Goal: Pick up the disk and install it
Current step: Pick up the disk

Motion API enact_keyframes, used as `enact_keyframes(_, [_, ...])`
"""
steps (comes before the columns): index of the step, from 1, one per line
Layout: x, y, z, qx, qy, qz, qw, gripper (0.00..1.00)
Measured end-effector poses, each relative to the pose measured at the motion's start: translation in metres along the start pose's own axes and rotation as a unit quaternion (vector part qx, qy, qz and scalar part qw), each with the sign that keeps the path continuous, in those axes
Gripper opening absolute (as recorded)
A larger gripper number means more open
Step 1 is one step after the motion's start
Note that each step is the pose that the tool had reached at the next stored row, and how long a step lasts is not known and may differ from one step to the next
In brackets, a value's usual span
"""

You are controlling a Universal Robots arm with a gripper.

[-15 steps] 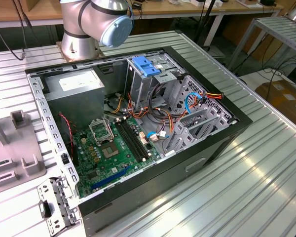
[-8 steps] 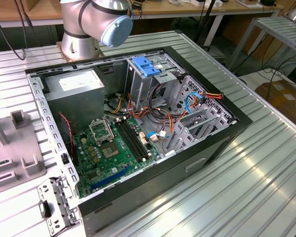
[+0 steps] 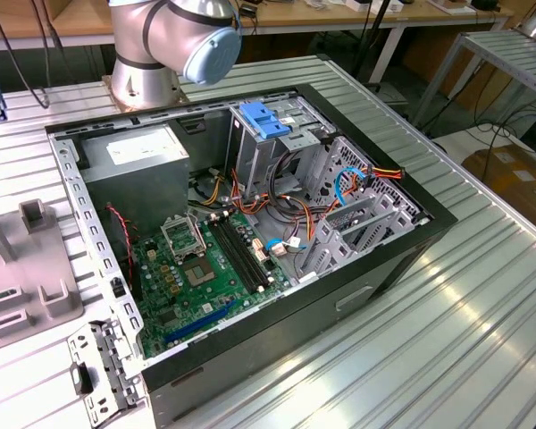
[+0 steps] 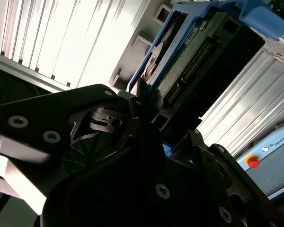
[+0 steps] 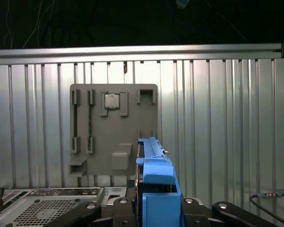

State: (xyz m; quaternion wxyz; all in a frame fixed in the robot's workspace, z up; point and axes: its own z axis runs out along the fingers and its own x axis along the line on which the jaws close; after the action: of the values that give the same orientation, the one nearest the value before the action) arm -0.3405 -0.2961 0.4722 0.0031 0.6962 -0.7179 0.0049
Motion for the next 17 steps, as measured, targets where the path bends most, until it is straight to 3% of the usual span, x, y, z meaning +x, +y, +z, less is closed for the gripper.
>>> enact_keyframes(6, [-0.0005,-0.0144,0.0,-0.0001,0.0,0.0,1.0,0.36])
enact_keyframes(17, [-0.0009,-0.0313,0.0,0.0,0.0,0.0,1.0,0.36])
